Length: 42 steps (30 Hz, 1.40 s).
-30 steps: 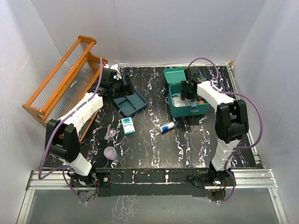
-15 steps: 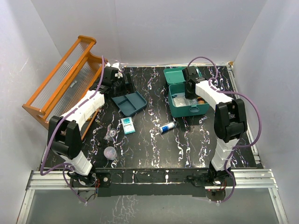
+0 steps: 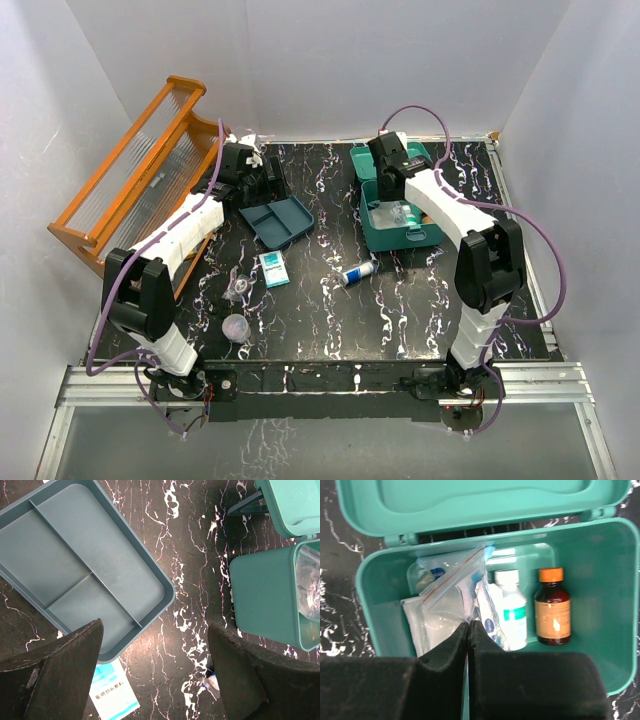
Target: Organize the medicine kit
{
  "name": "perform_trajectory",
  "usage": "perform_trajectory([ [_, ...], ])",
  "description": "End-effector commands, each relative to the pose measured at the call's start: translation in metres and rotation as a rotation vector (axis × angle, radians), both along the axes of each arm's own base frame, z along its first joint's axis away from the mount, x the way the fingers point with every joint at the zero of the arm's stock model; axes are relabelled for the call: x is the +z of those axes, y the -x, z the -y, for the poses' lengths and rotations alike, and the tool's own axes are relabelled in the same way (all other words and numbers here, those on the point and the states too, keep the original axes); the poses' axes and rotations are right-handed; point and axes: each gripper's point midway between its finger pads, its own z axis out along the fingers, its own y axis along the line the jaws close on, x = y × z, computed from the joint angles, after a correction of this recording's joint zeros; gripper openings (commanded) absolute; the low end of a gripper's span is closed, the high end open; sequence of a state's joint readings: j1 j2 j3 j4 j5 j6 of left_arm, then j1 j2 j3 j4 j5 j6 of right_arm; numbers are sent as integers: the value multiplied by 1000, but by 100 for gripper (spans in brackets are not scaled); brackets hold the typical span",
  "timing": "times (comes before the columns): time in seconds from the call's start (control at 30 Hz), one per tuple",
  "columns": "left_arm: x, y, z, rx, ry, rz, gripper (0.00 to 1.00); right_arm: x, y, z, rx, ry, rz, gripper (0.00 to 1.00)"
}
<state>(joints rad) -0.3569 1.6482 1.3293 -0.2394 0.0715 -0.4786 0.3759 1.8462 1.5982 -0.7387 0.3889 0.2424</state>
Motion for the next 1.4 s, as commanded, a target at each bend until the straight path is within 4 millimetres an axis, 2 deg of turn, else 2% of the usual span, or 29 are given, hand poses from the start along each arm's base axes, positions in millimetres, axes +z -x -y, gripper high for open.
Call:
perform_trajectory([
  [0.0, 25, 0, -3, -7, 3, 60, 84, 4, -1, -25, 12, -104, 17, 0],
  [0.1, 26, 1, -3, -7, 0, 62, 84, -12, 3, -31, 18, -125, -25, 0],
  [0.2, 27, 1, -4, -8, -2, 65, 84, -20, 3, -37, 37, -148, -42, 8],
  [0.33, 27, 0, -4, -8, -5, 66, 84, 3, -2, -51, 62, -240, 0, 29],
  [0.4, 28, -1, -3, -9, -4, 68, 84, 16, -6, -51, 42, -291, 28, 33],
  [0.5, 27, 0, -3, -11, -4, 66, 84, 28, -9, -41, -2, -337, 57, 34],
  [0.57, 27, 0, -3, -12, -2, 67, 84, 30, -9, -30, -24, -320, 67, 34],
  [0.7, 26, 0, -2, -16, 0, 65, 84, 25, -2, -10, -42, -288, 43, 34],
  [0.8, 26, 0, -3, -14, -1, 65, 84, 24, 4, -3, -27, -293, 24, 36],
  [0.97, 25, 2, -3, -16, -1, 61, 84, 3, 23, 8, -17, -294, -101, 35],
  [1.2, 22, 3, -2, -17, 4, 55, 84, -29, 46, -5, 94, -322, -288, 33],
  [1.37, 21, 1, -1, -16, 7, 52, 84, -42, 47, -26, 126, -423, -343, 32],
])
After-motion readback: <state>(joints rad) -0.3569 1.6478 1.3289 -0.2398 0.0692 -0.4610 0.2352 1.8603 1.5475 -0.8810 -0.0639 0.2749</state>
